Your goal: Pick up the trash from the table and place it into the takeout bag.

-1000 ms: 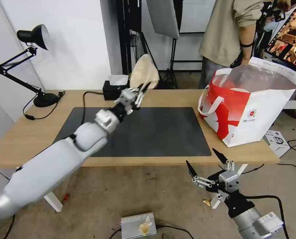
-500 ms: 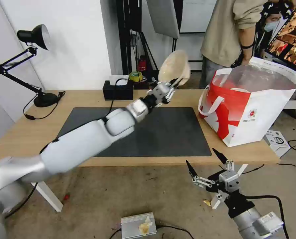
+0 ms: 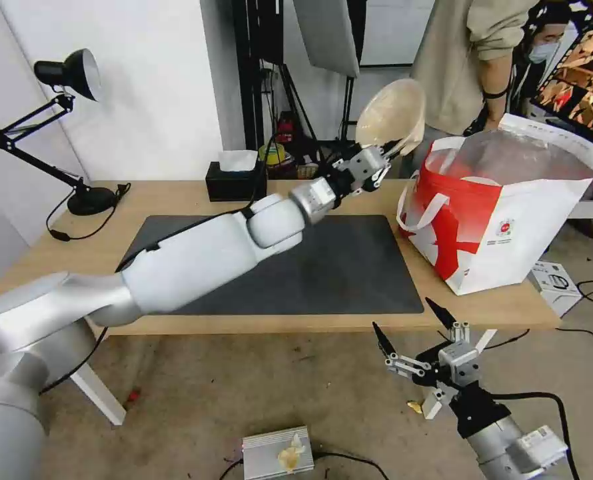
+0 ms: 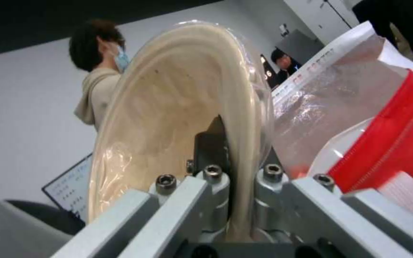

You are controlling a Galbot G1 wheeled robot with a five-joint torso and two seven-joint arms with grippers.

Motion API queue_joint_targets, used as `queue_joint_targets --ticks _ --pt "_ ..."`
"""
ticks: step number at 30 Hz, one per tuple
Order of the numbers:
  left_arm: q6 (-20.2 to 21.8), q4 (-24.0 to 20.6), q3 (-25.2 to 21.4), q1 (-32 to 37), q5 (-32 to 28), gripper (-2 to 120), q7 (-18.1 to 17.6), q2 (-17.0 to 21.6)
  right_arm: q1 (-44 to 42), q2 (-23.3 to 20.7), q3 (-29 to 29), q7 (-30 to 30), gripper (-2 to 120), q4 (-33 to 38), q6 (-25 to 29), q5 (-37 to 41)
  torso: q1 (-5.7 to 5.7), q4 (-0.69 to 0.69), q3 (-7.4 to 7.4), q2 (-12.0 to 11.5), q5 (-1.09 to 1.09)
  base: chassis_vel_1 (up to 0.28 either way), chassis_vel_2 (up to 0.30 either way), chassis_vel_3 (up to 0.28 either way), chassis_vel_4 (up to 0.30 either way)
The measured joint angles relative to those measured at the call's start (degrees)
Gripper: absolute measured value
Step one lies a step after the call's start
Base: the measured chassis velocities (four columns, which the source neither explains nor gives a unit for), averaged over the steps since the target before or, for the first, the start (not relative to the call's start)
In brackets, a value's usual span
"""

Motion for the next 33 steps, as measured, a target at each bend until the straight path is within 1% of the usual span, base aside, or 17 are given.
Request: queue_joint_targets --ticks 4,6,8,10,13,19,23,24,25,28,29,32,33 --pt "-0.2 2.9 1.7 -1.9 0.5 0 0.2 -2.5 0.0 0.0 0.0 0.0 100 0.0 0.0 0.0 0.0 0.0 0.0 0.0 -0.01 0.0 0.0 0.0 0.0" --pt "-0.3 3.5 2.0 -2.3 0.7 0 0.3 -3.1 0.0 0.0 0.0 0.0 100 0.0 0.0 0.0 0.0 0.0 0.0 0.0 -0.01 0.0 0.0 0.0 0.0" --pt "-1.0 5.4 2.8 -3.2 1.6 0 1.1 -4.5 0.0 0.0 0.0 0.0 100 0.0 0.0 0.0 0.0 0.0 0.0 0.0 0.0 0.0 0.0 0.0 0.0" --pt "-1.4 6.3 2.9 -3.5 2.2 0 1.6 -5.1 0.0 0.0 0.0 0.0 100 0.0 0.0 0.0 -0.01 0.0 0.0 0.0 0.0 0.0 0.0 0.0 0.0" --pt "-2.5 8.9 3.0 -4.4 4.5 0 3.1 -6.8 0.0 0.0 0.0 0.0 100 0.0 0.0 0.0 0.0 0.0 0.0 0.0 0.0 0.0 0.0 0.0 0.0" --pt "-3.6 11.2 3.4 -4.5 6.3 0 4.1 -8.5 0.0 0.0 0.0 0.0 100 0.0 0.0 0.0 0.0 0.0 0.0 0.0 -0.01 0.0 0.0 0.0 0.0" --pt "-5.3 14.2 3.5 -4.5 9.8 0 5.5 -10.7 0.0 0.0 0.0 0.0 100 0.0 0.0 0.0 -0.01 0.02 0.0 0.0 -0.01 0.0 0.0 0.0 0.0" --pt "-5.3 14.2 3.5 -4.5 9.8 0 5.5 -10.7 0.0 0.0 0.0 0.0 100 0.0 0.0 0.0 -0.01 0.02 0.0 0.0 -0.01 0.0 0.0 0.0 0.0" --pt "-5.8 15.0 3.3 -4.5 10.7 0 5.8 -11.3 0.0 0.0 0.0 0.0 100 0.0 0.0 0.0 0.0 0.02 0.0 0.0 -0.01 0.0 0.0 0.0 0.0" --pt "-8.1 18.8 2.0 -4.7 14.9 0 7.1 -15.0 0.0 0.0 0.0 0.0 100 0.0 0.0 0.0 0.0 0.0 0.0 0.0 0.0 0.0 0.0 0.0 0.0" --pt "-8.1 18.8 2.0 -4.7 14.9 0 7.1 -15.0 0.0 0.0 0.0 0.0 100 0.0 0.0 0.0 0.0 0.0 0.0 0.0 0.0 0.0 0.0 0.0 0.0" --pt "-9.6 22.9 1.1 -4.7 17.6 0 8.0 -18.9 0.0 0.0 0.0 0.0 100 0.0 0.0 0.0 0.0 -0.01 0.0 0.0 0.0 0.0 0.0 0.0 0.0" --pt "-9.6 22.9 1.1 -4.7 17.6 0 8.0 -18.9 0.0 0.0 0.0 0.0 100 0.0 0.0 0.0 0.0 -0.01 0.0 0.0 0.0 0.0 0.0 0.0 0.0"
